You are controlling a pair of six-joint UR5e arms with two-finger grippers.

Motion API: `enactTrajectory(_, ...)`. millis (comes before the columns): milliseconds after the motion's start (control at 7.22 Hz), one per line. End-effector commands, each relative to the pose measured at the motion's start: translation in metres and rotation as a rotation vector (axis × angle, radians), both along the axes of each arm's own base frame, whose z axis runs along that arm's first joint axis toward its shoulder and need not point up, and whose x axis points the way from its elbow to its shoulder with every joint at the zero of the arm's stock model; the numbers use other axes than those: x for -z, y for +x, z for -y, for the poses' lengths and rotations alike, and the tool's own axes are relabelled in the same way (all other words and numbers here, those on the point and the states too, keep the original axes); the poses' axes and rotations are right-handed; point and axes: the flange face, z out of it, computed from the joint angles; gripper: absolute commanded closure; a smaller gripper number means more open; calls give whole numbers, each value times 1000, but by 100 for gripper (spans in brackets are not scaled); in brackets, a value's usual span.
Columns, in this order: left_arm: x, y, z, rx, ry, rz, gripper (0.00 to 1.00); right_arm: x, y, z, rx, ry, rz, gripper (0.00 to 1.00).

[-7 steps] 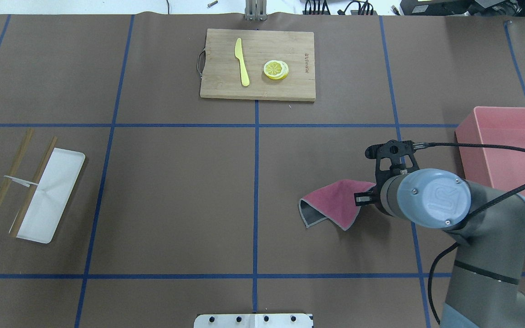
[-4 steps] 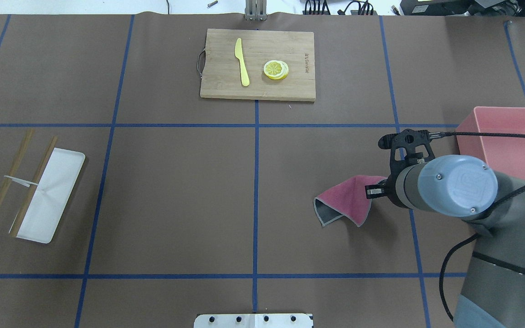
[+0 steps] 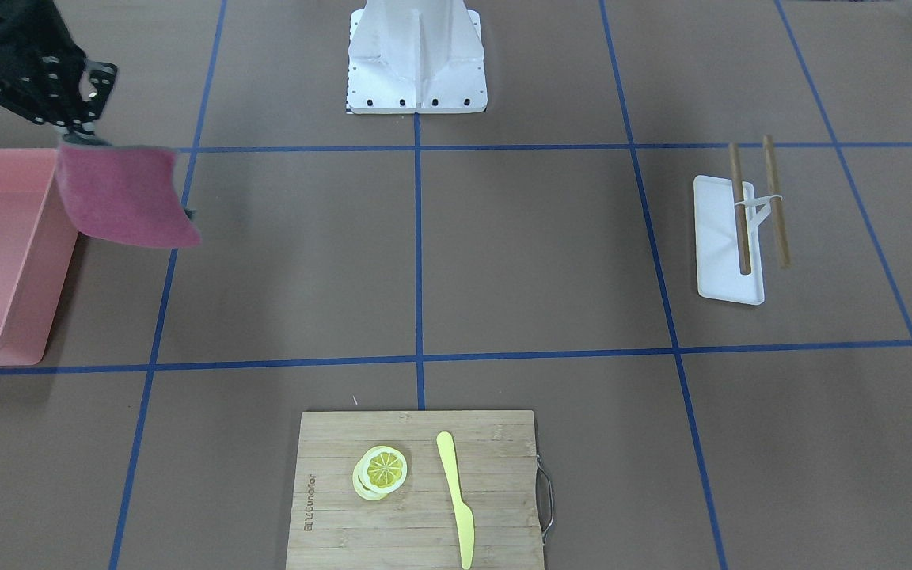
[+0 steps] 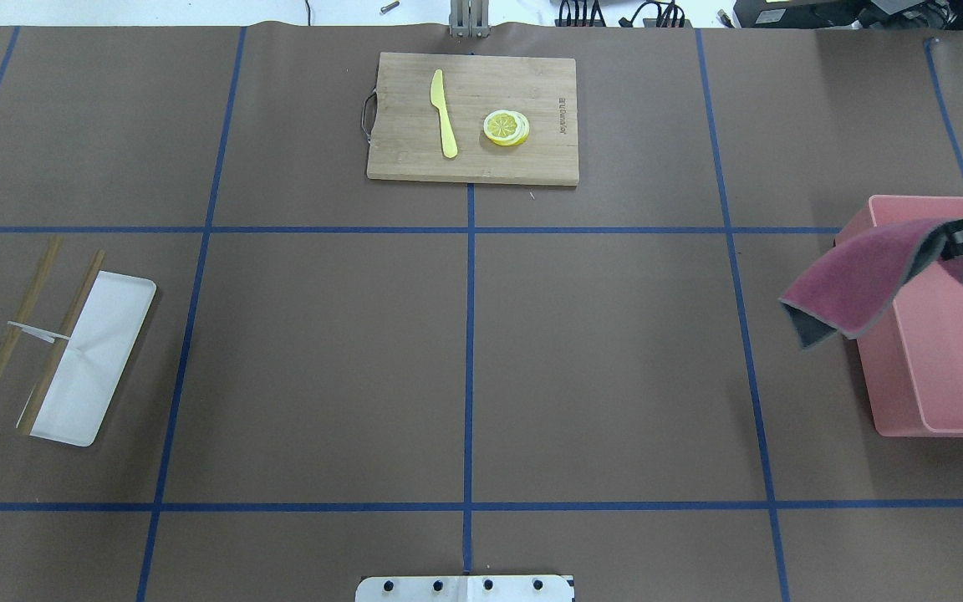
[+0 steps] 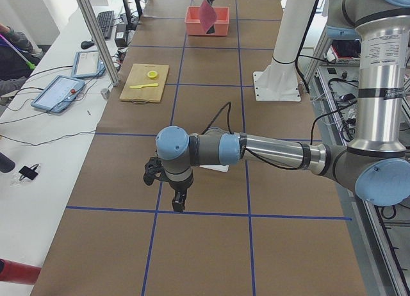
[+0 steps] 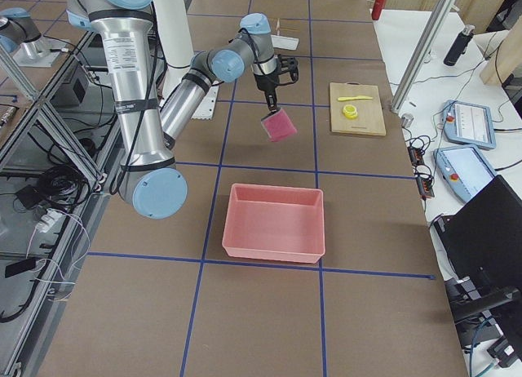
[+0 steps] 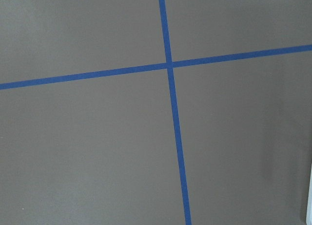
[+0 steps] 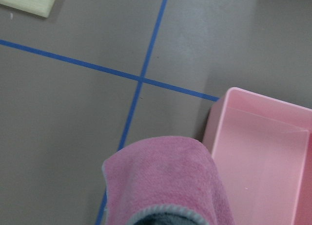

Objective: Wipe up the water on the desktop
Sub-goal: 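Lift the cloth with the right gripper and drop it into the pink bin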

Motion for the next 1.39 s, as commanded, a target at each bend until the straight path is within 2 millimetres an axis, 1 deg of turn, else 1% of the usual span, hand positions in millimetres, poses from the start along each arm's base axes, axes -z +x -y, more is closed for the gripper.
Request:
enactTrajectory(0,0,1,0,-2,1,0,1,-80,85,-10,112,4,-6,100)
enactTrajectory(139,0,1,0,-2,2,-1,1,-124,114,-15,164,1,-25,100)
enactTrajectory(277,0,1,0,-2,1,0,1,-158,128,-12,207,-6,-42,100)
enactTrajectory(416,0,1,0,-3,3,-1,1,-167,128,-9,205,-24,-43,100)
enactTrajectory(554,0,1,0,-3,3,-2,1,-166,127,-8,203,-24,-41,100)
enactTrajectory(693,0,1,0,-3,3,0,1,-160,118,-5,218,-17,-19,66)
enactTrajectory(831,0,1,0,-3,3,0,1,-157,112,-4,221,-4,2,1)
enactTrajectory(970,0,1,0,-3,1,0,1,-156,112,-3,139,-66,15,0)
enactTrajectory(1108,-1,1,-1,-3,-4,0,1,-162,112,-2,23,-181,27,0)
enactTrajectory(1247,-1,1,-1,-3,-4,0,1,-198,112,3,-15,-281,14,0)
